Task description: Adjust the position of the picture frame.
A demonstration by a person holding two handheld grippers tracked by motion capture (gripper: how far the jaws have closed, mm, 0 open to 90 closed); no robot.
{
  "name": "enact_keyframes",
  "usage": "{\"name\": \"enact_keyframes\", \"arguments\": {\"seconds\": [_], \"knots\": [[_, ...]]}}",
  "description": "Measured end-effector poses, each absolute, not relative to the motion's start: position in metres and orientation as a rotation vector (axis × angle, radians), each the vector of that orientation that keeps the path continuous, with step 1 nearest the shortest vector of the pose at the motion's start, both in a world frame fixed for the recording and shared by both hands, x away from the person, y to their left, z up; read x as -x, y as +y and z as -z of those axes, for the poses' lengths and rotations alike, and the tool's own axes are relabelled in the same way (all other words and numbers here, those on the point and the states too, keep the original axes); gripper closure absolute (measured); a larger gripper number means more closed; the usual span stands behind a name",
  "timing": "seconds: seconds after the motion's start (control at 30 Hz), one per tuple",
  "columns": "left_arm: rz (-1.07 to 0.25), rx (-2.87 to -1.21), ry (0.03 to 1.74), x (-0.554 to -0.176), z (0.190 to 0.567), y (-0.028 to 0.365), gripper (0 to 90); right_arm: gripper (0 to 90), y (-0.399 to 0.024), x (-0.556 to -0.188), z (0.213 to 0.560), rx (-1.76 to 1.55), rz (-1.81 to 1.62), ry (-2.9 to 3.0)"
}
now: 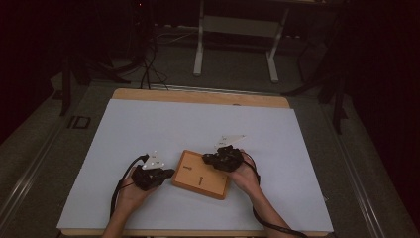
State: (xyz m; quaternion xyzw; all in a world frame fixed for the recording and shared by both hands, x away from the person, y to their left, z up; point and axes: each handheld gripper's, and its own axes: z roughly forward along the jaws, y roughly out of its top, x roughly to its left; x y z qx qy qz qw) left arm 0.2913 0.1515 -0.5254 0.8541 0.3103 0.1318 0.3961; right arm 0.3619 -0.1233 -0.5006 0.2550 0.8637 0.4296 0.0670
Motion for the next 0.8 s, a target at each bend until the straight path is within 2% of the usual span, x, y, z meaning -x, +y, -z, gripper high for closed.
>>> {"name": "enact_keyframes", "arguments": {"seconds": [0.37, 0.8], "knots": [[-0.323, -2.207, 0.750, -0.289, 0.528, 0.138, 88.3, 84.2, -0.123, -0.372, 0.506, -0.825, -1.262, 2.607], [-0.348, -2.217, 0.786, -0.295, 0.533, 0.134, 82.8, 84.2, -0.119, -0.381, 0.511, -0.890, -1.203, 2.583]]}}
